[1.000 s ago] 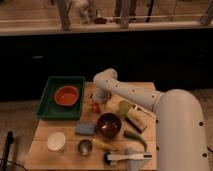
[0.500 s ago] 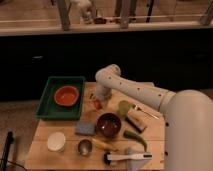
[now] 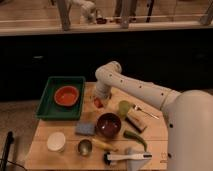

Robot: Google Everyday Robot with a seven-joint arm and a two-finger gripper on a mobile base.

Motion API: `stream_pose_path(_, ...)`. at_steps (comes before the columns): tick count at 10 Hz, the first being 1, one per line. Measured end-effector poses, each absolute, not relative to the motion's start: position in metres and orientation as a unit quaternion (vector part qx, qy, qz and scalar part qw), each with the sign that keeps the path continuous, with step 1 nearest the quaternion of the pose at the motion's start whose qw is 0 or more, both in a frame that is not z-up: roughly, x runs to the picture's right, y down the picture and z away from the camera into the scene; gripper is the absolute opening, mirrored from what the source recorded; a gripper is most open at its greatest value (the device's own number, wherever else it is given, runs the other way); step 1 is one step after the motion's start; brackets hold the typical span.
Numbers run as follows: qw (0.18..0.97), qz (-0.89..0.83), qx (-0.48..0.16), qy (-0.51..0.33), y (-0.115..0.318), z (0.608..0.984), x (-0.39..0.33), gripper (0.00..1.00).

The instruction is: Place apple in paper cup

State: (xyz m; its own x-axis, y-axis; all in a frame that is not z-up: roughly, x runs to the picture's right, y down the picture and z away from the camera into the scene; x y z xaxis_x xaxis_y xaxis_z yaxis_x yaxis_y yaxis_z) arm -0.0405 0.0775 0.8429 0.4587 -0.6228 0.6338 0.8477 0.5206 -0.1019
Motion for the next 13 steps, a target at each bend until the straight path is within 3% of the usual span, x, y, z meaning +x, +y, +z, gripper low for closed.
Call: stream_pose_path(13,0.813,-0.482,-0.174,-0.278,0.047,0.806,-0.063,0.0)
